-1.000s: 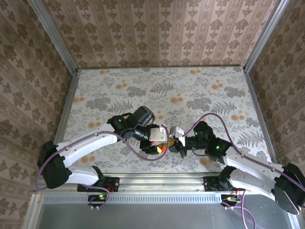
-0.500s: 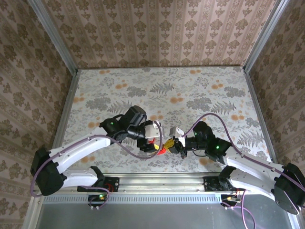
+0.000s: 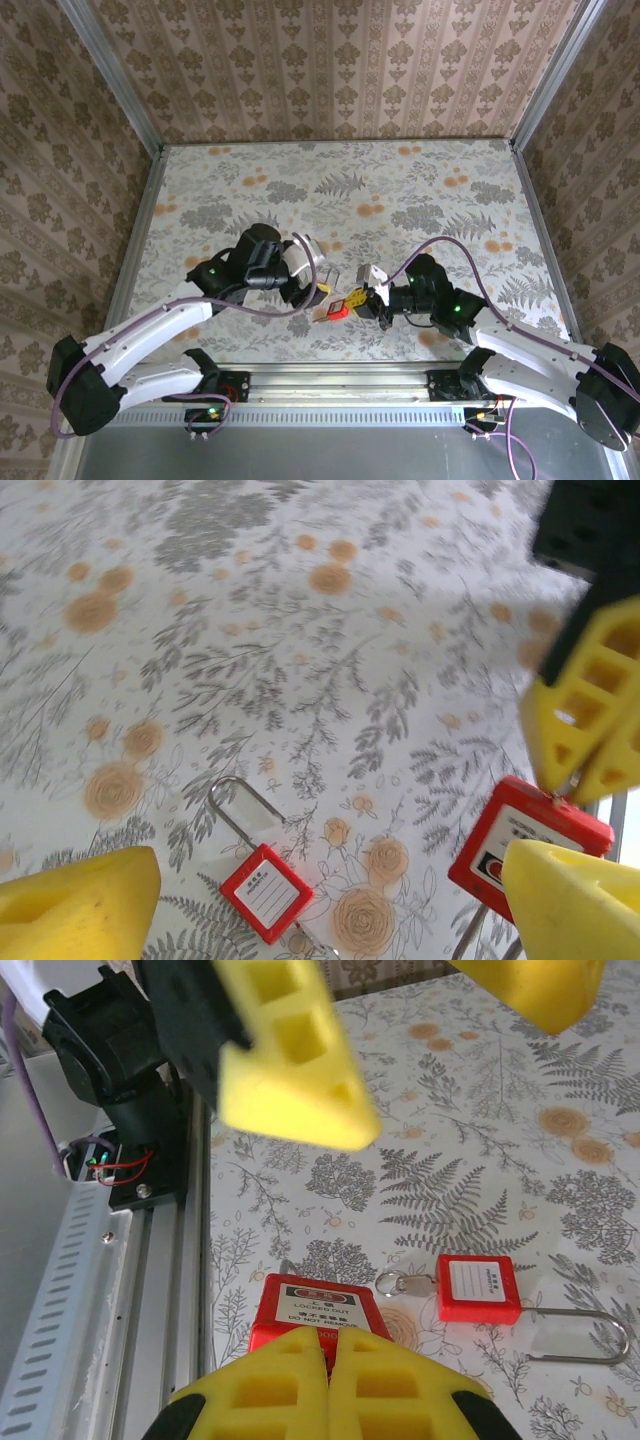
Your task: Unlock with the key
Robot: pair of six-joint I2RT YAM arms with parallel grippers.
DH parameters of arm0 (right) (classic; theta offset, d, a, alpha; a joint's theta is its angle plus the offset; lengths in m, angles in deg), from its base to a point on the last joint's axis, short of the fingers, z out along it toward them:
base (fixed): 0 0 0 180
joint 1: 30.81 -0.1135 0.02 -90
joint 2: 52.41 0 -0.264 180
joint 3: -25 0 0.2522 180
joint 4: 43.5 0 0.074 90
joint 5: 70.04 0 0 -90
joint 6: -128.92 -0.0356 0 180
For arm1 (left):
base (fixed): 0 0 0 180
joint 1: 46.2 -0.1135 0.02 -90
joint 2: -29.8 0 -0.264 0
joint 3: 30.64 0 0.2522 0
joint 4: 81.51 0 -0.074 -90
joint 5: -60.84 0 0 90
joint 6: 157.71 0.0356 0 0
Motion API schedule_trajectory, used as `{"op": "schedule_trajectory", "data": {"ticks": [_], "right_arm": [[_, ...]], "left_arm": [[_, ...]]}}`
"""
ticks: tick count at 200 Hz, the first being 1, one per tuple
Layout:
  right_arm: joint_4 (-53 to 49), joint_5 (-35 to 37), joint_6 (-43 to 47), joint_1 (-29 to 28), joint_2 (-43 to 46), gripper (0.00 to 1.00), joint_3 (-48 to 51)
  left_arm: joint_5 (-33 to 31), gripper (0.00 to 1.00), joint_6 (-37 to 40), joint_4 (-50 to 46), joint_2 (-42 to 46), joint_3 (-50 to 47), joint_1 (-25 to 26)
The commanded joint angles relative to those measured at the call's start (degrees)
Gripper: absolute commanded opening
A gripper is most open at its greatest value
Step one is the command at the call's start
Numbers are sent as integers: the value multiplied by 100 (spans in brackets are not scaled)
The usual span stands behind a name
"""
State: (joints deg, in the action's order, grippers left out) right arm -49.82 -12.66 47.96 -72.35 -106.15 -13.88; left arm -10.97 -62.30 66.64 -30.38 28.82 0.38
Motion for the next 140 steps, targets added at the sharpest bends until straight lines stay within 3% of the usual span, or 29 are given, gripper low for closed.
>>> {"op": "schedule_trajectory", "data": {"ticks": [1,19,43,121,140], "right_arm": [[69,228,35,56,161,1,-53],[69,335,54,83,178,1,-31],[230,428,-47,86,162,1,46],[425,942,-157,90,477,2,201],[448,1118,-114,98,472,2,210]], "left_arm": [[-170,92,-1794,348,125,-226,-307],[288,92,-2732,673,121,-506,-565],[614,93,-3418,1558,139,-1018,-590],[1326,93,-5406,2544,-327,-1334,-581],[1213,93,-5426,2511,-302,-1376,-572]]}}
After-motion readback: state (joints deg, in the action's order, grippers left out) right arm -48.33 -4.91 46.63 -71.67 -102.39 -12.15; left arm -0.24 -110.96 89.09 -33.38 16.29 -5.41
